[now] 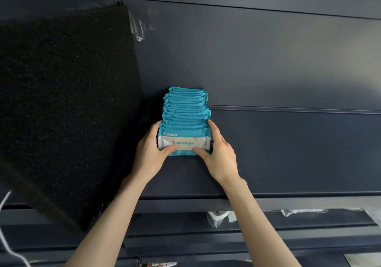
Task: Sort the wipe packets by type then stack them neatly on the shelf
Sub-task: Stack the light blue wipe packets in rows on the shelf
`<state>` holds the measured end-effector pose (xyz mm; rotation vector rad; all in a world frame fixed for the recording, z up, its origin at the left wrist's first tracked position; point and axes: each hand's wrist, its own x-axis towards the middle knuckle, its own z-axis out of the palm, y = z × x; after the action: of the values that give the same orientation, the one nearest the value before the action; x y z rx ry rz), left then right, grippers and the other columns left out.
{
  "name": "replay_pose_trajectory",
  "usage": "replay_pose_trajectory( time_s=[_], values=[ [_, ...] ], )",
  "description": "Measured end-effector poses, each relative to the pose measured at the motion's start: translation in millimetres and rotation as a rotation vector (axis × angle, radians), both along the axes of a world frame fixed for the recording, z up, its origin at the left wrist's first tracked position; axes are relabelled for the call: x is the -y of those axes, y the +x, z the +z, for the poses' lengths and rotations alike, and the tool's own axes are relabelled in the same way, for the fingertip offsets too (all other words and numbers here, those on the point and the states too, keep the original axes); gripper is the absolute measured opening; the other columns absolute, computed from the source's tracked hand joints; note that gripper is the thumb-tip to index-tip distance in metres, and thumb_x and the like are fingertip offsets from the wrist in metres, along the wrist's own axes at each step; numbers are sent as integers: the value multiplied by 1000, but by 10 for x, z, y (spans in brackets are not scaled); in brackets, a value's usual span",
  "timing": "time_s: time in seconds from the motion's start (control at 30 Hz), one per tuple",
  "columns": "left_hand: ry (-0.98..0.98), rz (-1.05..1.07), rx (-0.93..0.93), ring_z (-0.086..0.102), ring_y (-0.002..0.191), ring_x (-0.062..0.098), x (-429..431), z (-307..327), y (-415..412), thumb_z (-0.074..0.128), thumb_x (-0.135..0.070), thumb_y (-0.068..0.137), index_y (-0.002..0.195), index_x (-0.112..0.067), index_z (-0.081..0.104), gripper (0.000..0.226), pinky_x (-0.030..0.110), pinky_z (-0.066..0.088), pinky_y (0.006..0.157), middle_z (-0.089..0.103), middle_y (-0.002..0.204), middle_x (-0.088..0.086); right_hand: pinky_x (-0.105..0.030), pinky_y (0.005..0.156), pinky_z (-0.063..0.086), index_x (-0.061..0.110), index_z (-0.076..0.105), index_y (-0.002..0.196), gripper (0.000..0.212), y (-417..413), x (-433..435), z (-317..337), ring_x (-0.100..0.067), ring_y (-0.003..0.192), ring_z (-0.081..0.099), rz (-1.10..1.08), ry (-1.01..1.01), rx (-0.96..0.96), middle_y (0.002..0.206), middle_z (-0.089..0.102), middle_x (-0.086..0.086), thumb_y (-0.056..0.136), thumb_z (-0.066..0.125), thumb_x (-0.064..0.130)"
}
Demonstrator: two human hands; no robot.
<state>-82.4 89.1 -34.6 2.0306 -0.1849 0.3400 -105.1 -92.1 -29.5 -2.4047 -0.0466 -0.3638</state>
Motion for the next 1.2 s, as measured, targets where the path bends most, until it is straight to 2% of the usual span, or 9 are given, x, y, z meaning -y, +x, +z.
replay_pose_trajectory(
  time_s=[0.2,0.37,0.53,0.67,0.8,0.9,1.03,1.13,1.2],
  values=[
    [172,21,48,46,122,15,5,85,-73,80,-15,73,142,-21,37,82,29,39,98,48,134,1,-39,98,42,21,16,150,83,-74,33,109,-24,120,51,0,-117,-14,139,49,-1,86,66,39],
    [364,82,221,39,128,26,93,303,-188,74,-19,80,140,-8,40,70,36,32,104,45,139,10,-37,99,38,17,31,146,63,-248,134,328,-25,123,46,-38,-185,66,142,45,-2,92,60,33],
    [417,6,386,51,113,29,417,582,-401,62,-28,87,123,-7,58,43,41,39,95,60,120,10,-38,98,38,14,54,129,39,-602,448,491,-26,119,49,-167,-164,206,136,52,-3,93,58,28],
    [421,-132,438,58,99,24,906,657,-733,51,-39,86,111,-11,64,40,41,45,87,64,106,3,-41,90,45,10,63,117,29,-1088,877,433,-29,110,56,-292,-154,312,126,60,-7,90,62,23],
    [393,-339,422,61,95,20,1535,519,-1221,49,-42,87,110,-13,65,40,38,49,85,64,104,-2,-40,88,49,10,64,114,26,-1787,1446,245,-27,107,57,-410,-171,298,120,62,-5,90,62,21],
    [384,-472,360,63,92,21,2056,288,-1671,56,-34,87,109,-12,65,33,40,52,81,65,103,-2,-37,85,50,13,65,108,23,-2439,1875,47,-25,101,59,-480,-185,272,115,64,-2,89,58,23],
    [383,-644,268,63,92,18,2714,-126,-2358,50,-42,87,109,-15,65,38,36,52,80,66,104,-5,-34,80,50,14,67,105,23,-3354,2393,-343,-23,95,60,-596,-194,182,109,66,-1,86,58,25],
    [398,-777,190,63,92,18,3158,-465,-2859,59,-36,87,109,-16,65,31,37,52,79,66,104,-5,-34,76,52,15,67,102,19,-4012,2706,-682,-23,90,61,-691,-194,105,106,66,0,87,61,24],
    [411,-861,134,62,92,17,3396,-677,-3147,57,-38,86,109,-16,65,33,37,52,79,65,103,-5,-33,73,52,15,67,99,19,-4390,2856,-886,-24,86,62,-768,-211,59,101,67,0,82,62,22]
  ],
)
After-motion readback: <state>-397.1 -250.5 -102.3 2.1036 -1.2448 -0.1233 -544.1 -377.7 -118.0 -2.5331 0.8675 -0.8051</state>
